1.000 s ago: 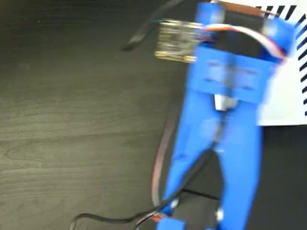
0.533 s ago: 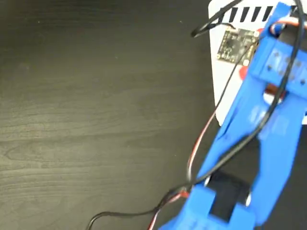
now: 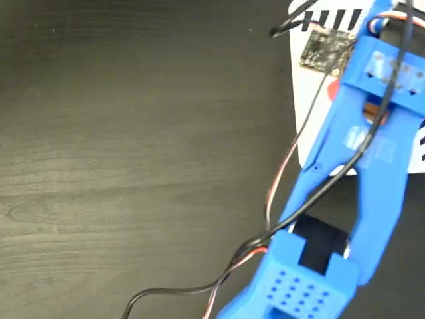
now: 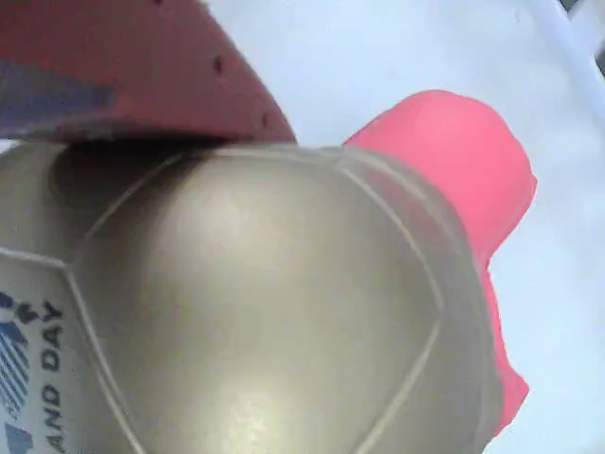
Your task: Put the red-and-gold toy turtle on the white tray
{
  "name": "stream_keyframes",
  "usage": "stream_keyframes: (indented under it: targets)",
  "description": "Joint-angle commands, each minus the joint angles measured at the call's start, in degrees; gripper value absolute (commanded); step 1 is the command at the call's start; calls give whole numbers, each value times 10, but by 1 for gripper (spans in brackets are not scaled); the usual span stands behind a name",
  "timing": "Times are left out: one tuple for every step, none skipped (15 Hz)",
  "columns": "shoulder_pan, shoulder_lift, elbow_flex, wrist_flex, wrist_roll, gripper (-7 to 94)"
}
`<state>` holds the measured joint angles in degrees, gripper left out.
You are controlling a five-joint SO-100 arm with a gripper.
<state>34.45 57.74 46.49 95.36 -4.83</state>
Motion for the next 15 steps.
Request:
stream_keyframes:
  targets:
    - [-1, 6, -54, 4, 2, 0]
    - [-1, -1, -61, 4, 3, 0]
    - [-2, -11, -69, 7, 2, 0]
    - [-2, -19, -75, 10, 3, 0]
    - [-2, -25, -78, 10, 5, 0]
    - [-3, -33, -83, 10, 6, 0]
    - [-4, -40, -91, 10, 6, 1]
    - [-5, -47, -98, 10, 8, 2]
    - [-7, -53, -100, 10, 8, 5]
    - [-7, -56, -102, 8, 8, 8]
    - [-8, -59, -102, 8, 8, 16]
    - [-9, -60, -102, 8, 7, 33]
    - [-9, -60, -102, 8, 7, 39]
    - [-9, -60, -102, 8, 7, 45]
    - [-9, -60, -102, 8, 5, 49]
